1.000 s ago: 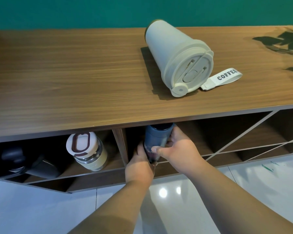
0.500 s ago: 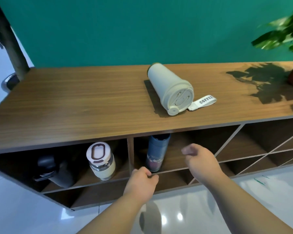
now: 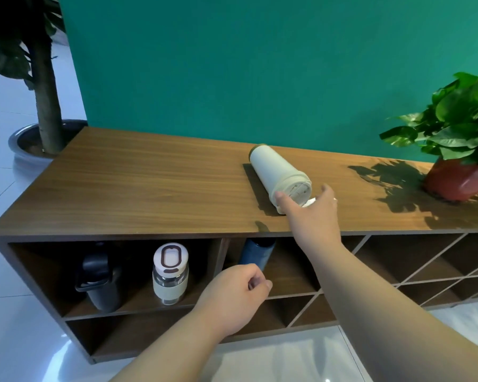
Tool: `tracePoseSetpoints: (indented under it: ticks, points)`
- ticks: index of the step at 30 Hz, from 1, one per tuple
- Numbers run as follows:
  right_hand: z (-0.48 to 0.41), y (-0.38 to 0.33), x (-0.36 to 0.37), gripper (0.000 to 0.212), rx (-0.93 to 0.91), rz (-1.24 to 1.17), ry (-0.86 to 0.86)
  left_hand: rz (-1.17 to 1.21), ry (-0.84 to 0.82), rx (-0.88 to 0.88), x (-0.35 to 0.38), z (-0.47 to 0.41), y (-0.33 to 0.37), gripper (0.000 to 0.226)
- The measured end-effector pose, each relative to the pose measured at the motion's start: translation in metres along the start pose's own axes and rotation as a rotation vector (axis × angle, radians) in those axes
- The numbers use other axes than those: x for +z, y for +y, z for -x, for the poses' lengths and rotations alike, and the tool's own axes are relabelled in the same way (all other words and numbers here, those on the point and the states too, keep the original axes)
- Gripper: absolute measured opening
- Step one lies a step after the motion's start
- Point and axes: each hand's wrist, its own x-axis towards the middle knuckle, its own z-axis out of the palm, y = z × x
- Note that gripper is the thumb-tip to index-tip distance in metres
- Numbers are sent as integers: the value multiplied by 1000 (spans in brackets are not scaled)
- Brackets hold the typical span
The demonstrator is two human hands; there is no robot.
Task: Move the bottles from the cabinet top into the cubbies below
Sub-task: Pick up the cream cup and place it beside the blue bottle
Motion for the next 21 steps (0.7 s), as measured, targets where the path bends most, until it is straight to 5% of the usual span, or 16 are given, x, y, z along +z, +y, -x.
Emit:
tracePoseSetpoints:
  ticks: [7, 12, 18, 21]
  points:
    - [-20, -15, 33, 111, 128, 63, 55, 41, -20, 18, -5, -4, -9, 20]
    - [-19, -11, 30, 67, 116, -99, 120, 66, -29, 26, -2, -7, -14, 17]
    - [10, -7, -33, 94, -64, -314, 186, 159, 11, 79, 3, -8, -18, 4]
    - [37, 6, -80, 93, -183, -241, 88, 331, 45, 86, 8, -9, -19, 27]
